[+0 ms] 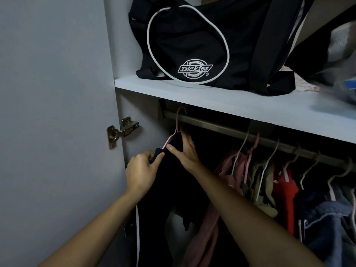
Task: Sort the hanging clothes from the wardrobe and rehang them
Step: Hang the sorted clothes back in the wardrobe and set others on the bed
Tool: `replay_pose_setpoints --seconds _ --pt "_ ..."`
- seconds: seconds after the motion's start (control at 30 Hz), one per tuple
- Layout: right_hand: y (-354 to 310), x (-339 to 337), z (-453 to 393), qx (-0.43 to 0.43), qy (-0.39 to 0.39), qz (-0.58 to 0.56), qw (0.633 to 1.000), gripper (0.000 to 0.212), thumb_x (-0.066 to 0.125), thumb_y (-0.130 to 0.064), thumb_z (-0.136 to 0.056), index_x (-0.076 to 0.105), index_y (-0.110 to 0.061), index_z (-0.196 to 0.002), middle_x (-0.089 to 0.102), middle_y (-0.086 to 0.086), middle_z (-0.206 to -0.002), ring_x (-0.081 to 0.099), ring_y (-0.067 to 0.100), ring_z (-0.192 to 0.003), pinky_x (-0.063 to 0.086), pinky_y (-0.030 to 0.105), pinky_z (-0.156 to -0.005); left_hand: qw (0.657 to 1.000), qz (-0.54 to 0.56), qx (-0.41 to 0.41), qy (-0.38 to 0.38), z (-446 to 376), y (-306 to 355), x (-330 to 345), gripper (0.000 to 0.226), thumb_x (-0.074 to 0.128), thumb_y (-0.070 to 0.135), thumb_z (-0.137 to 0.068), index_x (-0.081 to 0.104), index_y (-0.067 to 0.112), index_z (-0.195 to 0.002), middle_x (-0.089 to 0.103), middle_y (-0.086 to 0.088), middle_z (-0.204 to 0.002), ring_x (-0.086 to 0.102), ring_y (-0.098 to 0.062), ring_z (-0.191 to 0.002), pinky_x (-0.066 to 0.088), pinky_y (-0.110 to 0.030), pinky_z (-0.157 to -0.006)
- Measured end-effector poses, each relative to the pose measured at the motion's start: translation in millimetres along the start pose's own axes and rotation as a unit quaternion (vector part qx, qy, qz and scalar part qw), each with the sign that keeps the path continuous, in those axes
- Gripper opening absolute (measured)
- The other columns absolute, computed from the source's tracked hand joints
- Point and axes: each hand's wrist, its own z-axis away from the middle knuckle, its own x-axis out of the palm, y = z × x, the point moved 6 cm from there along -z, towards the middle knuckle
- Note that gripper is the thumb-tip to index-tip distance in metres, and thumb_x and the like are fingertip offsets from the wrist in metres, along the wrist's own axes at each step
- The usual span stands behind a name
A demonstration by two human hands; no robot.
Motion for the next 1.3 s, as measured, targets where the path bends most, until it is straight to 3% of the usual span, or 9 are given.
replay_pose_setpoints --seconds 0.23,0.37,0.5,0.63,0.77,0.9,1.03,1.3 --pt "11 23 -8 0.005 -0.056 0.005 0.998 0.111 0.061 -0.072 -0.079 0.010 -0.028 -0.167 0.007 0.002 -0.174 0.012 0.023 -0.160 0.017 0.050 -0.129 0.999 -0.041 -0.013 0.003 1 -21 9 0.048 0.061 0.055 -0.099 0.060 0.021 -0.065 0.059 0.004 -0.055 0.058 -0.011 -0.054 0.048 -0.039 -0.050" --pt "8 30 -20 0.011 -0.074 0.020 0.997 0.109 0.068 -0.064 -0.084 0.009 -0.024 -0.167 0.010 0.007 -0.174 0.013 0.025 -0.160 0.016 0.047 -0.129 0.996 -0.086 -0.019 0.017 2 -20 9 0.040 0.058 0.055 -0.100 0.055 0.022 -0.077 0.056 0.008 -0.059 0.061 -0.018 -0.059 0.037 -0.034 -0.048" --pt "12 36 -24 0.023 -0.094 0.023 0.995 0.109 0.075 -0.052 -0.090 0.005 -0.020 -0.167 0.005 0.012 -0.174 0.006 0.027 -0.161 0.010 0.046 -0.130 0.992 -0.124 -0.003 0.006 7 -18 10 0.024 0.056 0.045 -0.103 0.045 0.024 -0.105 0.065 0.001 -0.082 0.067 -0.029 -0.071 0.053 -0.041 -0.058" --pt "14 36 -19 0.054 -0.094 0.001 0.994 0.109 0.076 -0.051 -0.090 0.003 -0.025 -0.168 0.002 0.011 -0.174 0.001 0.026 -0.161 0.009 0.047 -0.130 0.989 -0.143 0.010 -0.030 10 -9 9 0.018 0.057 0.029 -0.103 0.043 0.020 -0.112 0.059 -0.003 -0.108 0.064 -0.031 -0.092 0.051 -0.042 -0.062" --pt "5 28 -2 0.062 -0.098 0.003 0.993 0.105 0.072 -0.049 -0.093 0.002 -0.025 -0.168 0.000 0.009 -0.175 -0.001 0.026 -0.161 0.008 0.049 -0.130 0.981 -0.174 0.012 -0.089 19 -2 5 0.040 0.061 0.019 -0.096 0.046 0.016 -0.133 0.048 -0.006 -0.122 0.055 -0.030 -0.110 0.057 -0.047 -0.069" --pt "-17 16 33 0.028 -0.106 0.106 0.988 0.089 0.056 -0.052 -0.102 0.002 -0.024 -0.168 -0.002 -0.001 -0.175 -0.006 0.019 -0.161 0.007 0.049 -0.130 0.967 -0.218 0.050 -0.121 35 15 -14 0.057 0.062 0.032 -0.095 0.043 0.015 -0.146 0.047 -0.006 -0.127 0.053 -0.029 -0.111 0.056 -0.044 -0.079" --pt "-59 -5 86 -0.065 -0.089 0.227 0.968 0.077 0.047 -0.053 -0.104 0.015 -0.024 -0.167 0.009 -0.001 -0.175 0.003 0.020 -0.161 0.021 0.049 -0.128 0.957 -0.242 0.068 -0.142 61 35 -57 0.057 0.047 0.045 -0.099 0.043 0.019 -0.150 0.050 -0.001 -0.129 0.053 -0.025 -0.111 0.052 -0.041 -0.081" --pt "-125 -12 191 -0.109 -0.095 0.152 0.978 0.076 0.051 -0.054 -0.100 0.021 -0.027 -0.165 0.019 -0.003 -0.173 0.013 0.017 -0.160 0.026 0.050 -0.125 0.958 -0.248 0.026 -0.141 129 50 -161 0.060 0.039 0.054 -0.104 0.043 0.022 -0.155 0.053 0.002 -0.135 0.051 -0.022 -0.120 0.049 -0.040 -0.088"
